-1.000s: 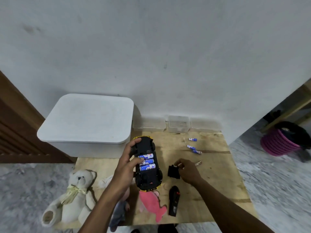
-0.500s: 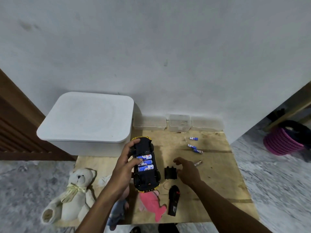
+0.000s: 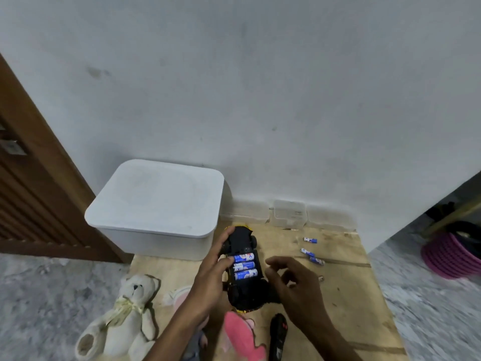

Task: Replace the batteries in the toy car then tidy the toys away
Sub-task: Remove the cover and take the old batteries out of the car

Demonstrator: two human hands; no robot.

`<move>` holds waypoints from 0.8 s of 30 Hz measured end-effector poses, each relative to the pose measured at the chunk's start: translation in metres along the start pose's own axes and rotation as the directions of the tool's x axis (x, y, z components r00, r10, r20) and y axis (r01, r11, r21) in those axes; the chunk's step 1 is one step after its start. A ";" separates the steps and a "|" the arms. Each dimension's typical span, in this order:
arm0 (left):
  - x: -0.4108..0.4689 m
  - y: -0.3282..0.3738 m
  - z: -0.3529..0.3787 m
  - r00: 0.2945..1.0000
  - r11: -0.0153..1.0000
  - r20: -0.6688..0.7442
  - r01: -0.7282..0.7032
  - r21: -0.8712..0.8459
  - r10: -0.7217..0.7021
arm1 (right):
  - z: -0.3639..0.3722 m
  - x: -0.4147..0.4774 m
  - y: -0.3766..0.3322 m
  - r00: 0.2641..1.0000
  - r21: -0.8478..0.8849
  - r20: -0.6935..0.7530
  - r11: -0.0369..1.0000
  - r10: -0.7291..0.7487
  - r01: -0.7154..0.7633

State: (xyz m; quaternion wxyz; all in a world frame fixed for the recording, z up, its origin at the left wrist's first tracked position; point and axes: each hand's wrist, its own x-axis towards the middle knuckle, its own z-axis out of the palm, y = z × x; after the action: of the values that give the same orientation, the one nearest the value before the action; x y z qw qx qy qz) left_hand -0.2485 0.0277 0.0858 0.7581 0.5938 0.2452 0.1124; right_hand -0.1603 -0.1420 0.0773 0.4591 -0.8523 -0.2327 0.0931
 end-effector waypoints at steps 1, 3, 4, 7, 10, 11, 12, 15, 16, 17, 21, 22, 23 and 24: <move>0.000 -0.001 0.001 1.000 1.000 -0.003 -0.016 -0.002 0.016 | 0.001 -0.005 -0.006 1.000 -0.005 0.008 1.000 -0.017 0.017; -0.001 -0.003 0.002 0.999 0.999 -0.006 -0.051 0.000 0.051 | 0.004 -0.014 -0.012 0.998 -0.028 0.023 0.998 -0.053 0.054; -0.002 -0.004 0.003 0.998 0.998 0.000 -0.060 0.002 0.060 | 0.006 -0.016 -0.012 0.998 -0.050 0.024 0.997 -0.060 0.061; -0.005 -0.005 0.004 0.995 0.995 0.023 -0.095 0.029 0.094 | 0.011 -0.020 -0.013 0.999 -0.124 -0.014 0.992 -0.030 0.028; -0.007 -0.005 0.003 0.993 0.993 0.045 -0.111 0.042 0.109 | 0.013 -0.021 -0.017 0.998 -0.151 -0.052 0.988 -0.018 0.010; -0.008 -0.004 0.004 0.991 0.990 0.047 -0.128 0.059 0.126 | 0.014 -0.021 -0.019 0.998 -0.143 -0.066 0.990 -0.006 -0.003; -0.009 -0.004 0.004 0.988 0.986 0.047 -0.148 0.079 0.145 | 0.016 -0.020 -0.019 0.997 -0.116 -0.081 0.993 0.016 -0.025; -0.012 -0.003 0.005 0.983 0.975 0.038 -0.185 0.123 0.182 | 0.021 -0.016 -0.023 0.987 0.067 -0.102 0.991 0.121 -0.115; -0.011 -0.004 0.005 0.981 0.974 0.033 -0.192 0.121 0.189 | 0.022 -0.015 -0.025 0.983 0.127 -0.098 0.982 0.156 -0.143; -0.012 -0.004 0.005 0.980 0.972 0.029 -0.200 0.125 0.198 | 0.022 -0.013 -0.027 0.978 0.180 -0.086 0.969 0.188 -0.170; -0.010 -0.003 0.003 0.972 0.959 0.045 -0.234 0.159 0.230 | 0.022 -0.012 -0.036 0.961 0.317 -0.052 0.917 0.272 -0.243; -0.009 -0.003 0.001 0.972 0.959 0.049 -0.233 0.158 0.228 | 0.022 -0.013 -0.038 0.958 0.331 -0.052 0.910 0.281 -0.248; -0.010 -0.002 0.000 0.973 0.960 0.053 -0.231 0.160 0.225 | 0.022 -0.014 -0.041 0.956 0.346 -0.053 0.904 0.287 -0.252; -0.010 -0.003 -0.001 0.973 0.961 0.057 -0.231 0.153 0.224 | 0.022 -0.015 -0.043 0.954 0.361 -0.057 0.897 0.293 -0.254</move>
State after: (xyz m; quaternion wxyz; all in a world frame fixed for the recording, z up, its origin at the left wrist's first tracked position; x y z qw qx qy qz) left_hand -0.2580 0.0237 0.0853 0.6951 0.6785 0.1687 0.1673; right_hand -0.1952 -0.1127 0.0998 0.5975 -0.7851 -0.0648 0.1497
